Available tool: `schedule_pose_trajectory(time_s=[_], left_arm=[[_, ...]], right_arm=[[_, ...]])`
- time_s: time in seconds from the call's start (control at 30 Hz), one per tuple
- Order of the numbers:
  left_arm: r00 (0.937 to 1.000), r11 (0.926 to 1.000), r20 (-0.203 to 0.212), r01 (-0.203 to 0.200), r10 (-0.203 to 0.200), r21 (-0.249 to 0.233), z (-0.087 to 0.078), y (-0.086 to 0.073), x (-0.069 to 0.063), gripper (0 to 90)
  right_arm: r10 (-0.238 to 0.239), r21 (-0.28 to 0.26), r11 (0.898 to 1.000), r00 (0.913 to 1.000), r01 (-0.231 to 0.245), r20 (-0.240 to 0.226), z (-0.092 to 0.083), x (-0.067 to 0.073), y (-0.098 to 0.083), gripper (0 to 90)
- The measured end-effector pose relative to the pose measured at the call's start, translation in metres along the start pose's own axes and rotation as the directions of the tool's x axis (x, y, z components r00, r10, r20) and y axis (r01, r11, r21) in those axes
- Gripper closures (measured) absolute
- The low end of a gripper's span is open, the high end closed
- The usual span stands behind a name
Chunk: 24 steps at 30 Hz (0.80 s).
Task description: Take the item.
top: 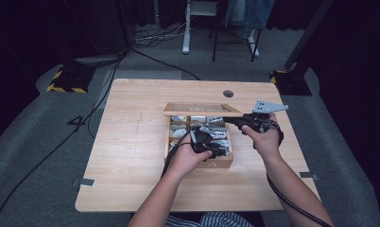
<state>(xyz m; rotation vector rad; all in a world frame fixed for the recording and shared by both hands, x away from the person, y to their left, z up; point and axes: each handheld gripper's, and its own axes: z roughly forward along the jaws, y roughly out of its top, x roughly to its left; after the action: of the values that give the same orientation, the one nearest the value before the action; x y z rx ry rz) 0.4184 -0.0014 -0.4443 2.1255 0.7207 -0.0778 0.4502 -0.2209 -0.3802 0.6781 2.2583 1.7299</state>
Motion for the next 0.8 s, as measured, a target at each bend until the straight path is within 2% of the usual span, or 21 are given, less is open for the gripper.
schedule_pose_trajectory(time_s=[0.2,0.33,0.37,0.4,0.43,0.5,0.6,0.8], left_arm=[[0.9996,0.9998,0.021,0.019,-0.019,0.008,0.005,-0.001,0.005,68.4],[0.9964,0.9989,0.072,0.044,-0.045,0.016,0.008,-0.002,0.01,73.0],[0.9954,0.9988,0.085,0.041,-0.043,0.026,0.008,-0.003,0.01,77.6],[0.9954,0.9988,0.085,0.041,-0.043,0.026,0.008,-0.003,0.01,80.5],[0.997,0.9995,0.078,0.005,-0.008,0.032,0.009,-0.003,0.01,86.0],[0.9964,0.9996,0.084,0.01,-0.013,0.025,0.009,-0.003,0.011,88.7],[0.9946,0.9991,0.098,0.03,-0.033,0.032,0.008,-0.003,0.013,89.8],[0.9982,0.9998,0.059,0.006,-0.007,0.017,0.008,-0.001,0.008,90.0]], right_arm=[[0.001,0.003,1.0,1.0,-0.001,0.002,0.0,0.0,-0.001,90.0],[0.004,0.006,1.0,1.0,-0.004,0.003,0.0,0.0,-0.002,90.0],[0.008,0.007,1.0,1.0,-0.008,0.001,0.0,-0.001,-0.002,90.0],[0.008,0.007,1.0,1.0,-0.008,0.001,0.0,-0.001,-0.002,90.0],[0.007,0.007,1.0,1.0,-0.007,0.001,0.0,-0.001,-0.002,90.0],[0.007,0.007,1.0,1.0,-0.007,0.001,0.0,-0.001,-0.002,90.0],[0.007,0.009,1.0,1.0,-0.007,0.001,0.0,-0.001,-0.002,90.0],[0.004,0.008,1.0,1.0,-0.004,0.0,0.0,-0.002,-0.002,90.0]])
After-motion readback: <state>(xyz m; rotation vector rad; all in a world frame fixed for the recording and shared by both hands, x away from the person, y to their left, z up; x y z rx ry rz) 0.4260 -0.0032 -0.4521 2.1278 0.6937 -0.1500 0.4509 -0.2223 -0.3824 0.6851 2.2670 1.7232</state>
